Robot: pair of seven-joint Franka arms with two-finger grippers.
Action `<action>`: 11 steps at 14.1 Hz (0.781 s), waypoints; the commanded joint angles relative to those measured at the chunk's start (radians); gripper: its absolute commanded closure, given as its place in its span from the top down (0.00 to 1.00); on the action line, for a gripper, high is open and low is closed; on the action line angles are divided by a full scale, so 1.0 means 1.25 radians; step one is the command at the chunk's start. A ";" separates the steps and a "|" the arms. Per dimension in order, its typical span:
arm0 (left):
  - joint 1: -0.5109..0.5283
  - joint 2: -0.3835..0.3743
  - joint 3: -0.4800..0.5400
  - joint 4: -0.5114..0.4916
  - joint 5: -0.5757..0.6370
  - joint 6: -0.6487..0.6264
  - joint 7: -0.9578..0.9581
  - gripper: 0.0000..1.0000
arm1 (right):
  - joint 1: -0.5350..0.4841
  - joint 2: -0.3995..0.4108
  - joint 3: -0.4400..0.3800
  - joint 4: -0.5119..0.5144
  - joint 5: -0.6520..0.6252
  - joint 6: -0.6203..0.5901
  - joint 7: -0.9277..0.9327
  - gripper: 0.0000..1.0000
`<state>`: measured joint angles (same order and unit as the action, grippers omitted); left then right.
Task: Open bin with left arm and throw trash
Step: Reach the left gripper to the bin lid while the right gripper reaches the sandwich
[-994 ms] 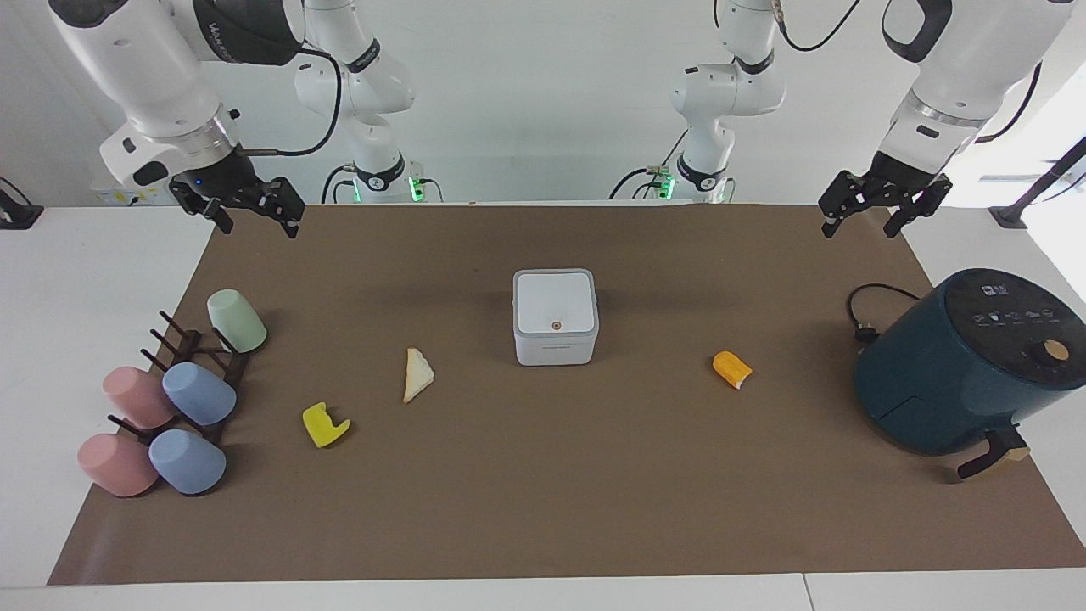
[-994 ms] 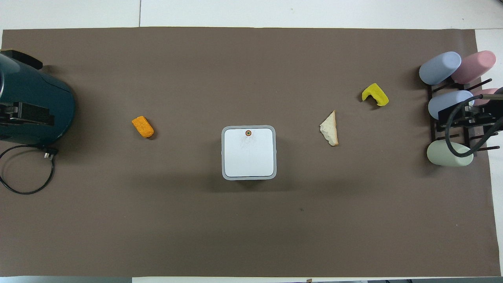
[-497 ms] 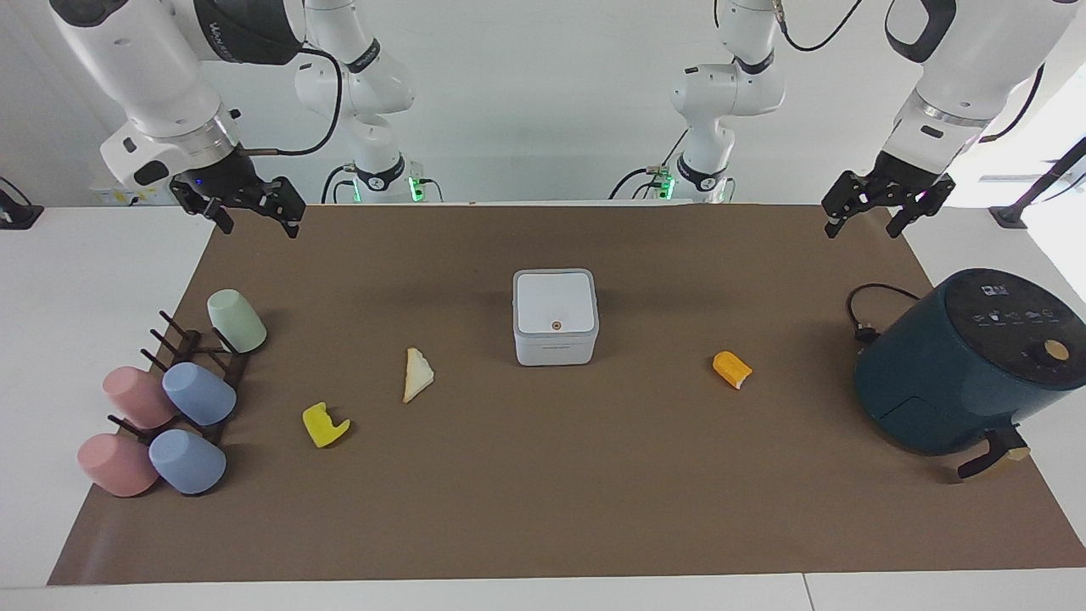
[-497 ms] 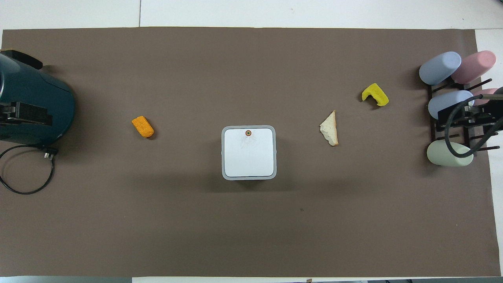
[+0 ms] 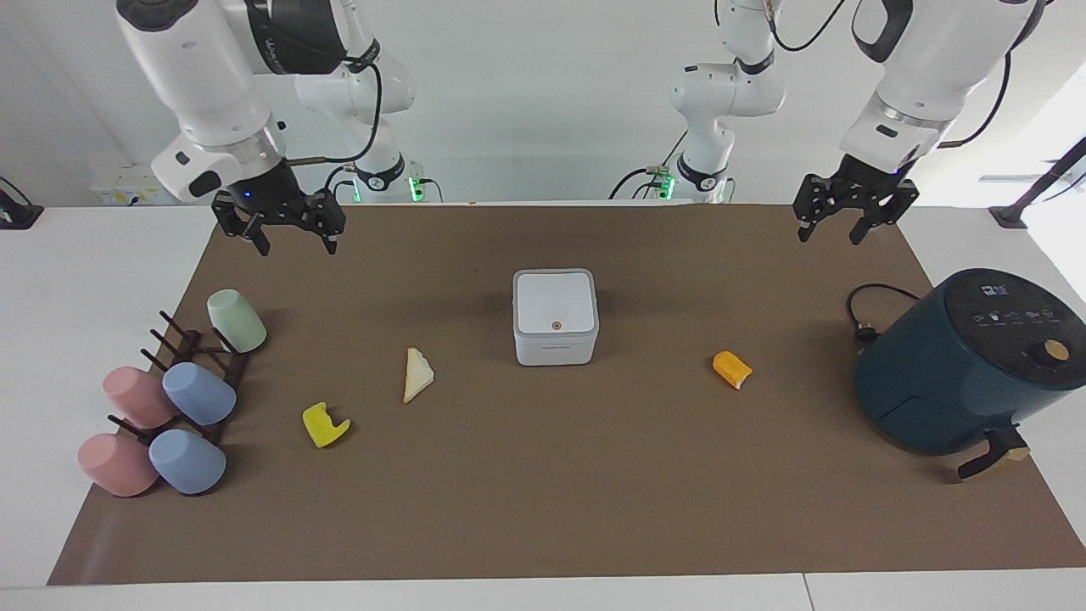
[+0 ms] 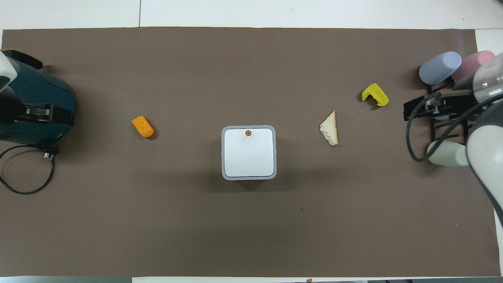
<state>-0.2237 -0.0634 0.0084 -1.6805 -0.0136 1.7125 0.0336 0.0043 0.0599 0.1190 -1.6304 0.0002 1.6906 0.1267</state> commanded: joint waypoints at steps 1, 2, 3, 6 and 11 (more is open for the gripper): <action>-0.105 -0.025 0.007 -0.083 0.015 0.129 -0.023 0.00 | -0.005 0.062 0.046 -0.020 0.017 0.087 0.066 1.00; -0.146 -0.021 0.007 -0.102 0.015 0.188 -0.022 0.00 | -0.005 0.069 0.056 -0.051 0.016 0.127 0.083 1.00; -0.174 -0.014 0.007 -0.118 0.015 0.236 -0.023 0.00 | -0.005 0.070 0.059 -0.097 0.017 0.183 0.084 1.00; -0.253 0.014 0.007 -0.160 0.015 0.360 -0.104 0.00 | -0.006 0.077 0.061 -0.235 0.018 0.336 0.103 1.00; -0.362 0.150 0.007 -0.158 0.015 0.507 -0.250 0.00 | -0.006 0.118 0.089 -0.320 0.019 0.428 0.112 1.00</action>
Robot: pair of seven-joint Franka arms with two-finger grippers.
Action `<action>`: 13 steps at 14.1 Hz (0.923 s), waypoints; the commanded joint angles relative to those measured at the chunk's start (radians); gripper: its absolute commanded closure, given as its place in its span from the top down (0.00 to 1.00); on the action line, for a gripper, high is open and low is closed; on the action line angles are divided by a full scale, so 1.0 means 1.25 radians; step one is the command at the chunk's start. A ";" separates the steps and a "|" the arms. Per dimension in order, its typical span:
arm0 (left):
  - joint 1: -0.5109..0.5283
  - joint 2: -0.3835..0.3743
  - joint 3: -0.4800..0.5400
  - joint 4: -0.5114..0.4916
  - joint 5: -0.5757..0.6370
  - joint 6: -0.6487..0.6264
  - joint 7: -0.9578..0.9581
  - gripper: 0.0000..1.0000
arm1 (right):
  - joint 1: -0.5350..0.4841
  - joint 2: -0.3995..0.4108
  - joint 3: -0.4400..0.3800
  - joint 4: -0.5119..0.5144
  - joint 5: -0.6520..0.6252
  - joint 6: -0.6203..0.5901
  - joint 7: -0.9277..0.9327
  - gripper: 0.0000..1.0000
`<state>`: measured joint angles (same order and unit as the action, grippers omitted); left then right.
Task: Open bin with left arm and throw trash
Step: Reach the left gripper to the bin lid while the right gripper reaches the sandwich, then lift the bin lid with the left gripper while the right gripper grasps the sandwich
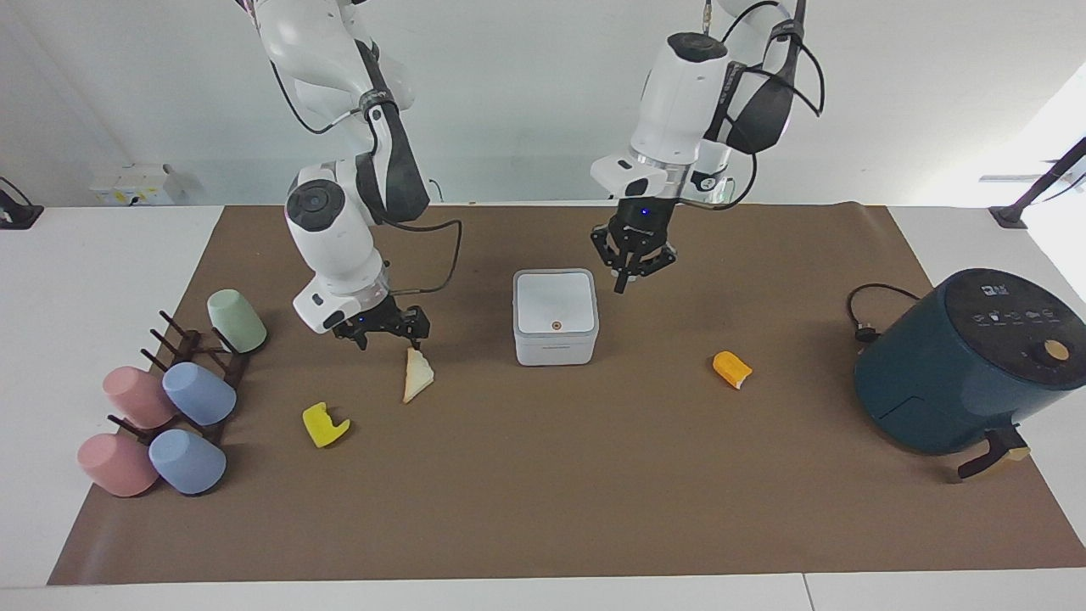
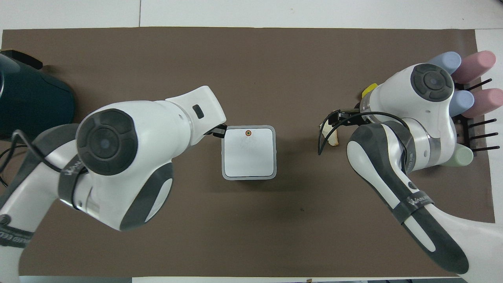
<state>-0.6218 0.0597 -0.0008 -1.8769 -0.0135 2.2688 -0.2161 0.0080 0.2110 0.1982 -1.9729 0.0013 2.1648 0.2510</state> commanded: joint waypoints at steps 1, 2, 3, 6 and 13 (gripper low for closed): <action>-0.056 0.074 0.015 -0.002 0.015 0.082 -0.055 0.00 | -0.008 0.005 0.027 -0.059 0.019 0.082 0.009 1.00; -0.062 0.094 0.015 -0.002 0.016 0.098 -0.057 0.00 | -0.008 0.020 0.027 -0.057 0.019 0.098 0.007 0.99; -0.068 0.112 0.015 -0.002 0.015 0.118 -0.057 0.00 | -0.006 0.032 0.027 -0.054 0.017 0.112 0.007 0.97; -0.074 0.142 0.014 -0.004 0.015 0.141 -0.057 0.00 | -0.004 0.068 0.027 -0.054 0.016 0.173 -0.010 0.89; -0.087 0.116 0.015 -0.030 0.015 0.074 -0.058 0.00 | -0.001 0.063 0.028 -0.089 0.016 0.176 -0.061 0.59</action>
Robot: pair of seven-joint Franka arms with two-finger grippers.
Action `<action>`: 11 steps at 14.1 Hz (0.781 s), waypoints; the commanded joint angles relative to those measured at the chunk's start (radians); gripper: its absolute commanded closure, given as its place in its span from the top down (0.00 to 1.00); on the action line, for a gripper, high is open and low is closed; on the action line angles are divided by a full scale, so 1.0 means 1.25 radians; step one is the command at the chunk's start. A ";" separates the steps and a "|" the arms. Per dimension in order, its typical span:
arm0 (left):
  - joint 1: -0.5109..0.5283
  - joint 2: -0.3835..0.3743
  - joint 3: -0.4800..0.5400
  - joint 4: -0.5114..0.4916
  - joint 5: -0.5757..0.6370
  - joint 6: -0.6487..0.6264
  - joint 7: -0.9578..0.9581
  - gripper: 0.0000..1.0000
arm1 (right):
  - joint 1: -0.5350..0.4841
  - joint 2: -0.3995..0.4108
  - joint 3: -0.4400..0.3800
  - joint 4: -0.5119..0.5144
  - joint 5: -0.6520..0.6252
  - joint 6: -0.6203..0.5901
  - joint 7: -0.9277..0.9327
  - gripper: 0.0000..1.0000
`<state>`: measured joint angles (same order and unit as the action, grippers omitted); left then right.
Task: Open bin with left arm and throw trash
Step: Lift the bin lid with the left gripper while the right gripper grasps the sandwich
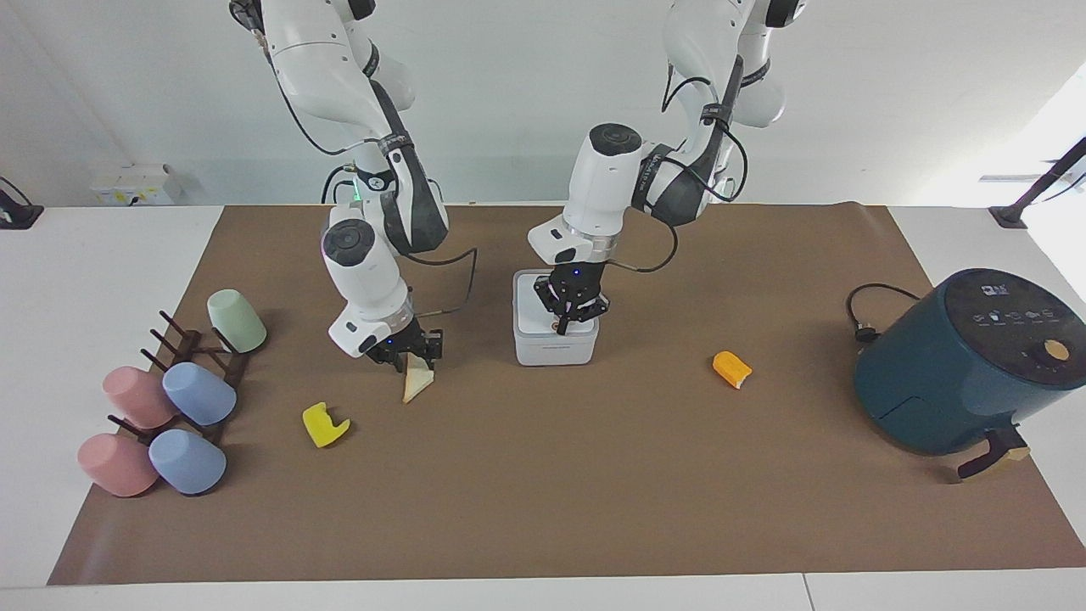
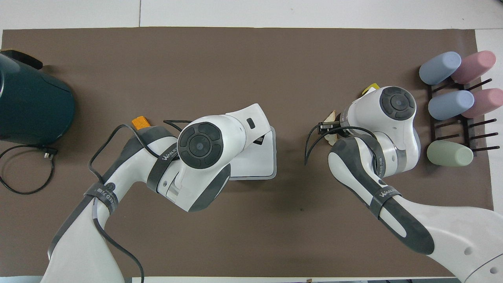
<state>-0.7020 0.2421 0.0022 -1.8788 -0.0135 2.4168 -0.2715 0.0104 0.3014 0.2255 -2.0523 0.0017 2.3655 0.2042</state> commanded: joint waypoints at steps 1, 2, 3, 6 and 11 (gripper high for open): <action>-0.021 -0.051 0.013 -0.028 0.014 -0.079 -0.014 0.00 | -0.003 -0.010 0.006 -0.032 0.016 0.017 -0.025 0.59; -0.019 -0.077 0.013 -0.028 0.014 -0.113 -0.014 0.00 | -0.003 -0.012 0.006 -0.039 0.016 0.029 -0.036 0.59; -0.015 -0.098 0.013 -0.028 0.014 -0.149 -0.014 0.00 | -0.003 -0.012 0.006 -0.044 0.016 0.042 -0.056 0.59; 0.006 -0.149 0.017 -0.031 0.014 -0.244 -0.014 0.00 | -0.003 -0.012 0.006 -0.042 0.016 0.037 -0.071 0.02; 0.110 -0.229 0.017 -0.037 0.014 -0.362 -0.001 0.20 | -0.003 -0.015 0.006 0.040 0.018 -0.066 -0.046 0.00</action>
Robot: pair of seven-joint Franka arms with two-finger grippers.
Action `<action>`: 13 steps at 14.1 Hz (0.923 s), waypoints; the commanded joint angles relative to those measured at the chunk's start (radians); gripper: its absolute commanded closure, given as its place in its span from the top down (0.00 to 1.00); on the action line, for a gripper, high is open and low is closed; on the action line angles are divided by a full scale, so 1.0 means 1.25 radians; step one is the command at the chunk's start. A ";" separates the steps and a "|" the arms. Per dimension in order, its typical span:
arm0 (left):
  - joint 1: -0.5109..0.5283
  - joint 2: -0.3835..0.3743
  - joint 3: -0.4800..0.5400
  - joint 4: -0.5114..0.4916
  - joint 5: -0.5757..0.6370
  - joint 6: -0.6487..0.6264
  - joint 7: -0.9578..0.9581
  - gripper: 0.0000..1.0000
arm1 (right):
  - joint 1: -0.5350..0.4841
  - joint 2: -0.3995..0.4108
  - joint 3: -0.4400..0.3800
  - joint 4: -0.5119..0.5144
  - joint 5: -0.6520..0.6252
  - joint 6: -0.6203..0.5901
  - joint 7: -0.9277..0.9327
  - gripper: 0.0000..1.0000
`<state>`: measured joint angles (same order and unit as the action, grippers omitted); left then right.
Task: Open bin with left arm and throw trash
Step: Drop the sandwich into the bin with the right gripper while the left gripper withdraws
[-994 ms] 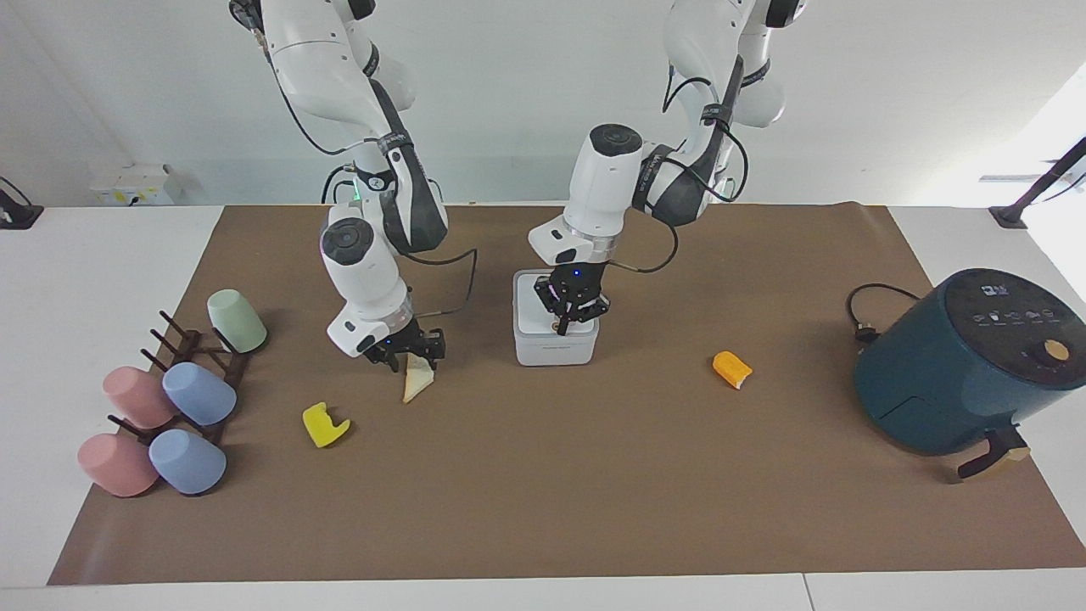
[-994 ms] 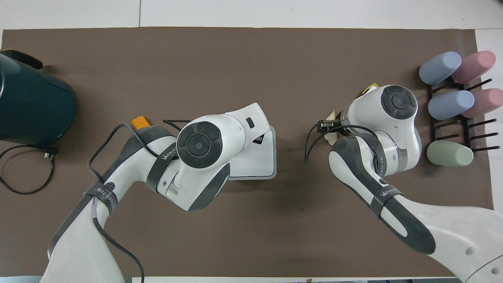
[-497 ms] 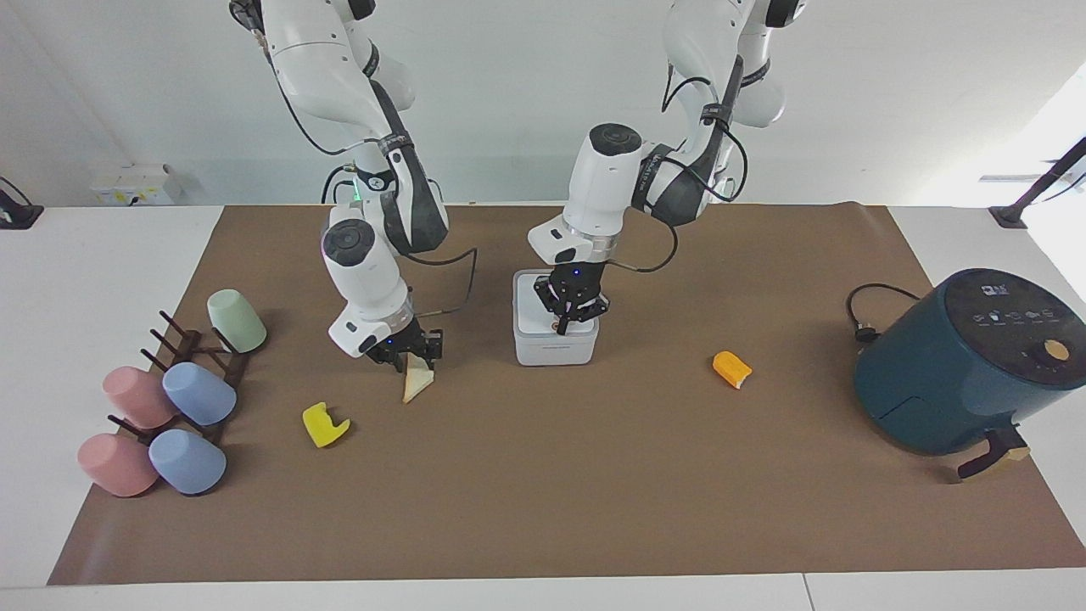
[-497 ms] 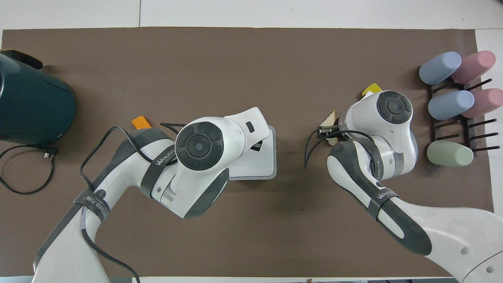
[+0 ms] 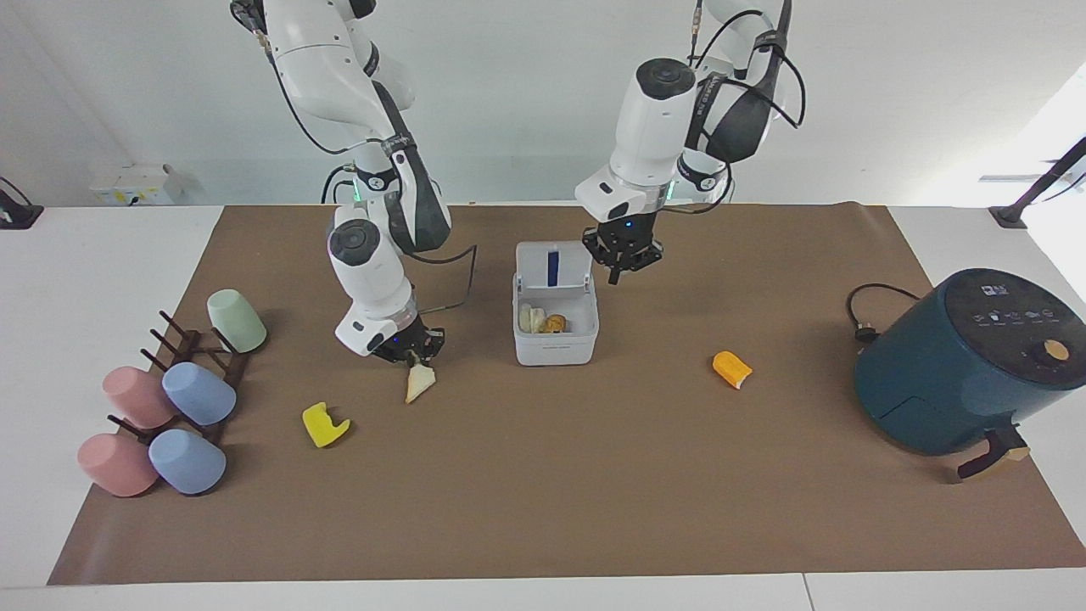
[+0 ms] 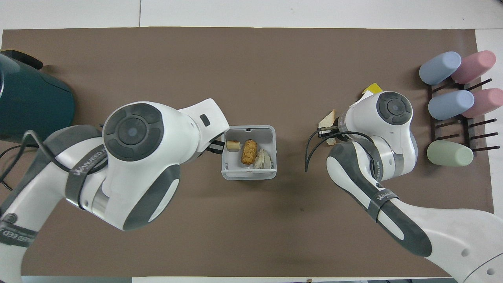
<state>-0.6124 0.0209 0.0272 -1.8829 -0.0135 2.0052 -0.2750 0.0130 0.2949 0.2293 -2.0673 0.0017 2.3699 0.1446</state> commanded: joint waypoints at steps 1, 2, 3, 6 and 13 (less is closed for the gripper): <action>0.064 -0.063 -0.002 -0.034 0.014 -0.059 0.003 0.43 | -0.004 -0.015 0.007 0.096 0.018 -0.133 0.022 0.00; 0.092 -0.073 -0.002 -0.033 0.014 -0.079 0.004 0.66 | -0.005 -0.022 0.021 0.146 0.021 -0.197 0.046 0.00; 0.117 -0.077 -0.002 -0.031 0.014 -0.087 0.003 0.87 | -0.005 -0.021 0.045 0.212 0.028 -0.268 0.080 0.00; 0.184 -0.074 -0.002 -0.030 0.014 -0.086 0.002 1.00 | -0.004 -0.022 0.123 0.295 0.066 -0.337 0.237 0.00; 0.370 -0.035 -0.002 -0.024 0.014 -0.018 0.073 1.00 | 0.023 -0.022 0.301 0.264 0.054 -0.210 0.598 0.00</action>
<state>-0.1755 -0.0446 0.0365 -1.8964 -0.0131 1.9309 -0.2005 0.0616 0.2604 0.5783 -1.7075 0.0670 2.0521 0.8569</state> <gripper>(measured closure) 0.000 0.881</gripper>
